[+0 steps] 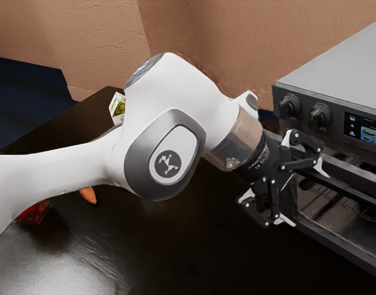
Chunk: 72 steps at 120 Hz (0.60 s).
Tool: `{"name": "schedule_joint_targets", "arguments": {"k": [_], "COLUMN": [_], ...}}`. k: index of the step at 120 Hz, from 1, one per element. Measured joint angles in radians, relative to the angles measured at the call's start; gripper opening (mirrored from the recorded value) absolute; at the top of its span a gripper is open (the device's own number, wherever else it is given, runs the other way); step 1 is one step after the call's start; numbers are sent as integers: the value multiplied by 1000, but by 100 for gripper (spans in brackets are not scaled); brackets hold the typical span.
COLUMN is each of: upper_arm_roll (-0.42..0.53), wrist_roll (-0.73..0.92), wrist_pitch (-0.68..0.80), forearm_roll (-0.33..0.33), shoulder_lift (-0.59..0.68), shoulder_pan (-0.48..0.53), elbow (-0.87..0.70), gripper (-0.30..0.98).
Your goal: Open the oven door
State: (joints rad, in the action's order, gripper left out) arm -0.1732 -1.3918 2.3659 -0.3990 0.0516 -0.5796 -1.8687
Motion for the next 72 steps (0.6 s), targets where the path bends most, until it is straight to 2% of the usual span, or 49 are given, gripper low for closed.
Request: {"name": "schedule_joint_targets", "arguments": {"k": [10, 22, 33, 38, 44, 49, 59, 72], "upper_arm_roll": [5, 117, 292, 287, 265, 234, 211, 209], "wrist_roll": [-1, -3, -2, 15, 45, 65, 101, 141], "wrist_pitch": [36, 75, 89, 21, -162, -304, -514, -678], "forearm_roll": [-2, -6, 9, 88, 179, 226, 282, 322], "shoulder_lift": [120, 303, 514, 519, 431, 378, 339, 327], "shoulder_pan": [30, 215, 458, 519, 575, 601, 610, 615], "elbow": [-152, -332, -472, -364, -95, 21, 39, -5], "gripper": [68, 68, 68, 68, 68, 68, 68, 69]}}
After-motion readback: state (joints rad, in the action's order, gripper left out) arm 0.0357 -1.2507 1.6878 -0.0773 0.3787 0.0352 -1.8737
